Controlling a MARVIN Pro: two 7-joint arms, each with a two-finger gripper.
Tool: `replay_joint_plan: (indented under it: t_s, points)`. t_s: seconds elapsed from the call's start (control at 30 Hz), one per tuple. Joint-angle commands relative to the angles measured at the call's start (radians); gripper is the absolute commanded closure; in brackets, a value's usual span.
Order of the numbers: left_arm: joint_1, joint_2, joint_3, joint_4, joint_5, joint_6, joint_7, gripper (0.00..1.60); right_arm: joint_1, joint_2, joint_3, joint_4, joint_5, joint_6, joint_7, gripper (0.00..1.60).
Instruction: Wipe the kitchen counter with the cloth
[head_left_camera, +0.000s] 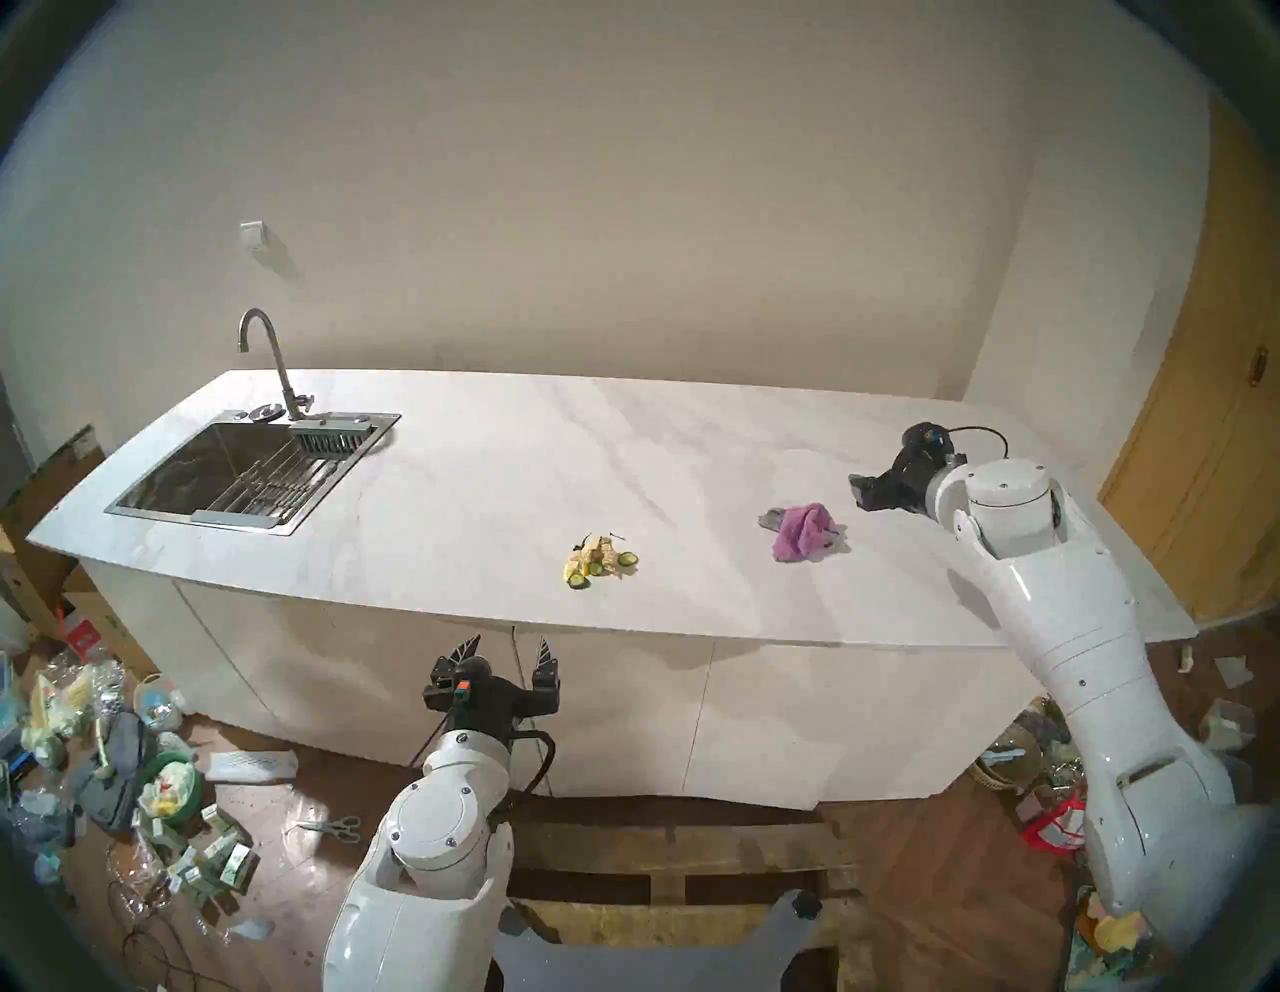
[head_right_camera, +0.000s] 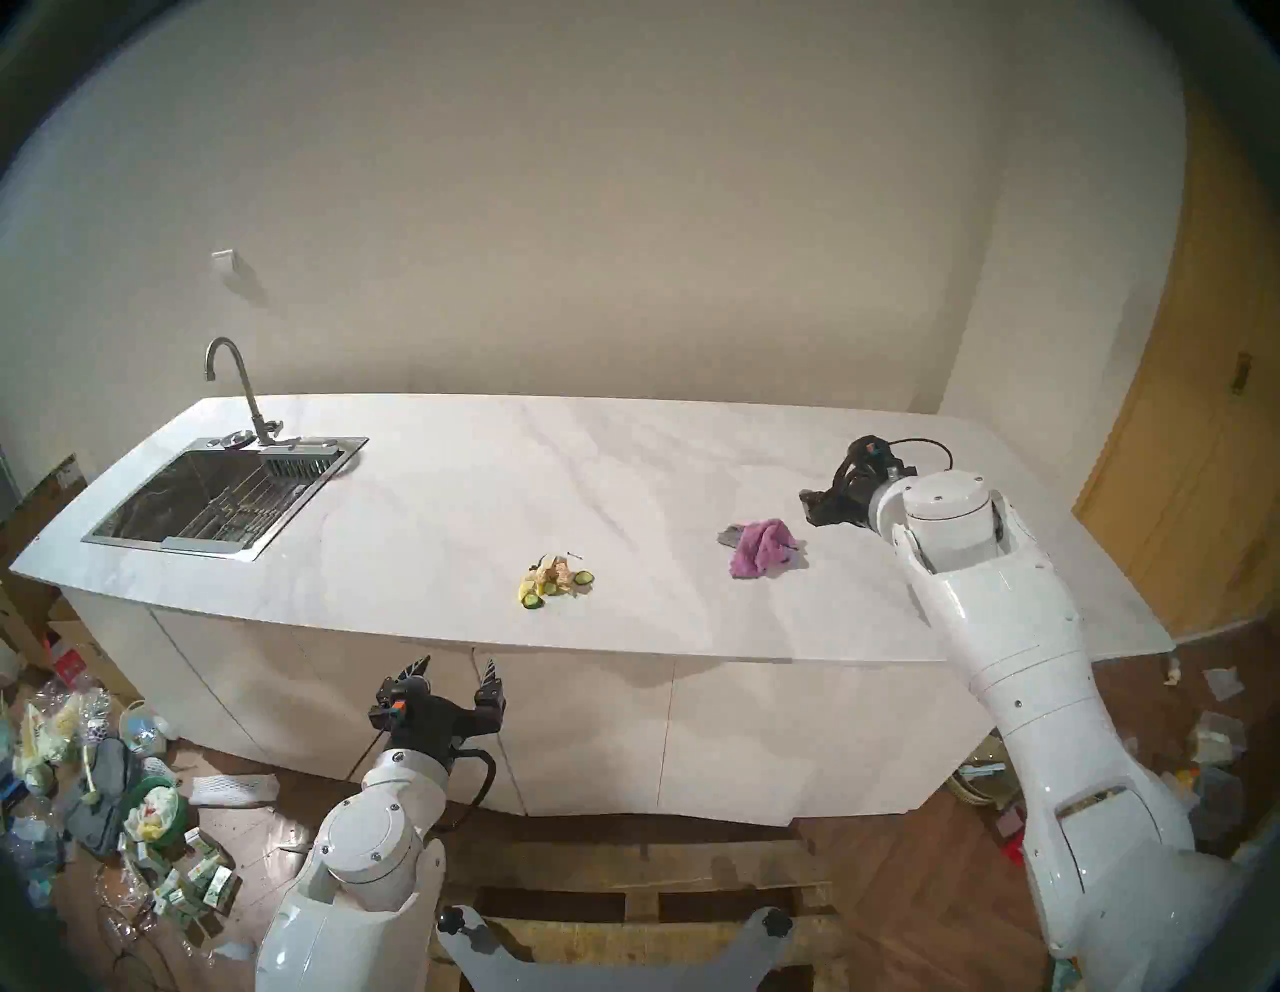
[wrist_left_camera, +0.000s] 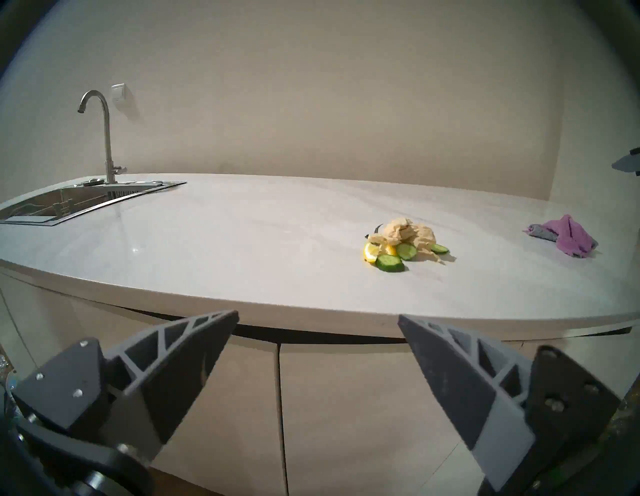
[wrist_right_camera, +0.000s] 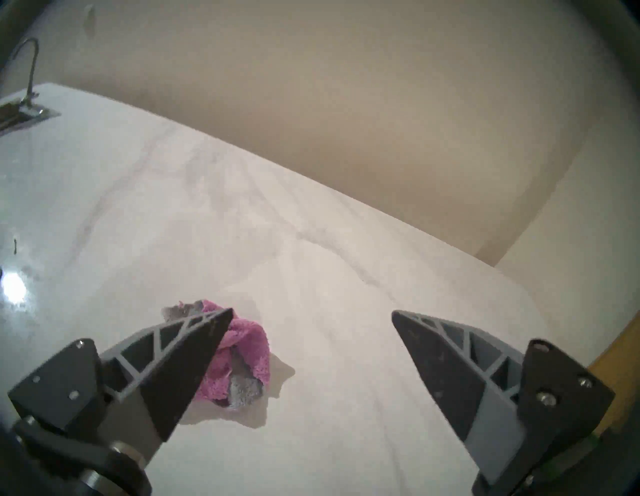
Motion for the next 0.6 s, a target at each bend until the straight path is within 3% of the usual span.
replay_joint_plan:
  t_s: [0.0,0.57]
  points:
    - [-0.004,0.002,0.002,-0.031,-0.002,-0.006,-0.006,0.0,-0.074,-0.071,0.108,-0.074,0.063,-0.06,-0.091,0.0]
    - [-0.003,0.003,0.002,-0.032,-0.003,-0.005,-0.007,0.0,-0.088,-0.091,0.115,-0.089,0.068,-0.082,-0.118,0.0]
